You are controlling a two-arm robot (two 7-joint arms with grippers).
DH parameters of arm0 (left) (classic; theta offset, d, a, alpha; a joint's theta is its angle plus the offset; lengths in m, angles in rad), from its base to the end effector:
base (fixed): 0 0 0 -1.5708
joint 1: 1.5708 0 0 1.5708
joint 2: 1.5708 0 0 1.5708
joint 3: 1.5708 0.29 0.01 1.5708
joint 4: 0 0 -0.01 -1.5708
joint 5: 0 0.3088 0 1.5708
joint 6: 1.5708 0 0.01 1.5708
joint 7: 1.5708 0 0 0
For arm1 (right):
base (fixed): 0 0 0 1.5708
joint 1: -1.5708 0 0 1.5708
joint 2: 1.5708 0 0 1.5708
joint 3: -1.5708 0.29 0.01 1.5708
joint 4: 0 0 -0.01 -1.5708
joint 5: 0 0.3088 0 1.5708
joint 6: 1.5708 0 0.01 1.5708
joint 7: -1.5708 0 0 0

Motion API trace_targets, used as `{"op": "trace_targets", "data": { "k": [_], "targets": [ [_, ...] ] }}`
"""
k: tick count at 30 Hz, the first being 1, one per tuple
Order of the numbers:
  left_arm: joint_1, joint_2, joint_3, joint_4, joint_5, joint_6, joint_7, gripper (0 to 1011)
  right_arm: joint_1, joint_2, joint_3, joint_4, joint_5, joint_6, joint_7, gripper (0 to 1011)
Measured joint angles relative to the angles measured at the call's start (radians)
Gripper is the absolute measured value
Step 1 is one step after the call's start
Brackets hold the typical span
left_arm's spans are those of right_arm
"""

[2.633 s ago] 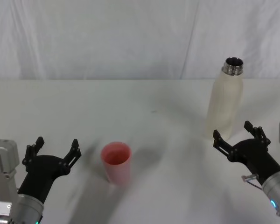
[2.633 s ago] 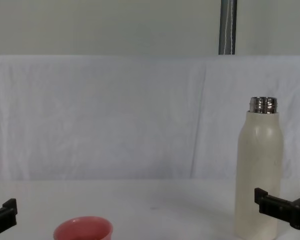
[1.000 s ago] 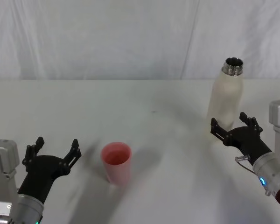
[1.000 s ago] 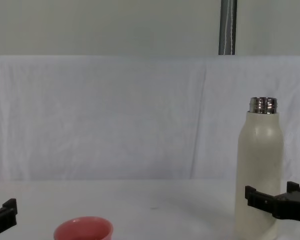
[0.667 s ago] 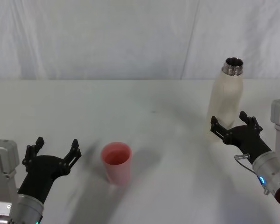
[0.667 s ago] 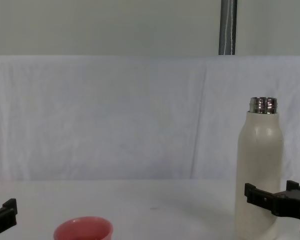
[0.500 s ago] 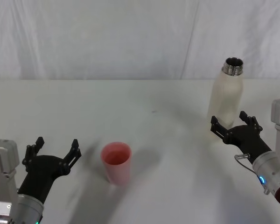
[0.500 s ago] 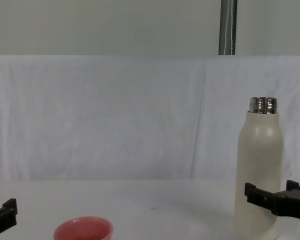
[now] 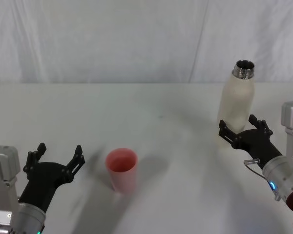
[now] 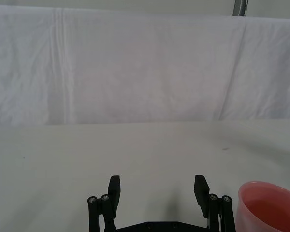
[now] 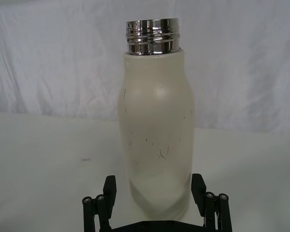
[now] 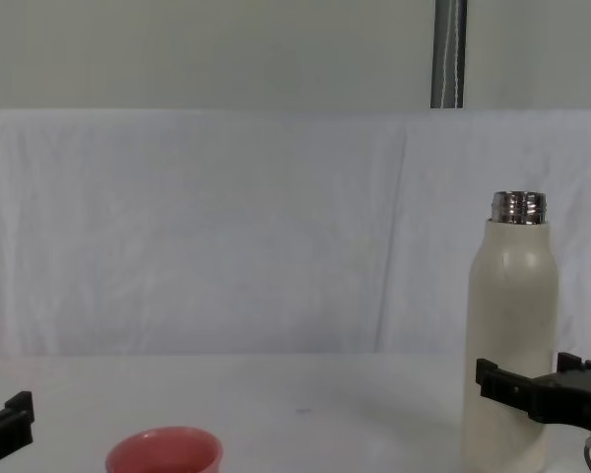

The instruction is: Grasp the thermos with one hand and pour water into the cup lid.

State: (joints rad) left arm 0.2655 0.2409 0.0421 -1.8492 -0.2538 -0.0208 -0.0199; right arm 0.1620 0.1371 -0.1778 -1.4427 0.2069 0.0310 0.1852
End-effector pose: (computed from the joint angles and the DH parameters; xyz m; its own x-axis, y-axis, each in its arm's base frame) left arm 0.2529 0.0375 -0.2853 0.1245 0.9917 -0.0327 -0.9921 0.1239 -0.0176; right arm 0.3713 0.0104 -0.2895 0.3357 -0.9407 -0.0482 0.9415 0.3366 -0.0134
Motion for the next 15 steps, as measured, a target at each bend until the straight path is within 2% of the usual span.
{"op": "trace_targets", "data": {
  "k": [15],
  "targets": [
    [0.0,0.0,0.0,0.0,0.0,0.0,0.0,1001,0.034,-0.006,-0.007,0.047,-0.008,-0.017,0.0,1001]
  ]
}}
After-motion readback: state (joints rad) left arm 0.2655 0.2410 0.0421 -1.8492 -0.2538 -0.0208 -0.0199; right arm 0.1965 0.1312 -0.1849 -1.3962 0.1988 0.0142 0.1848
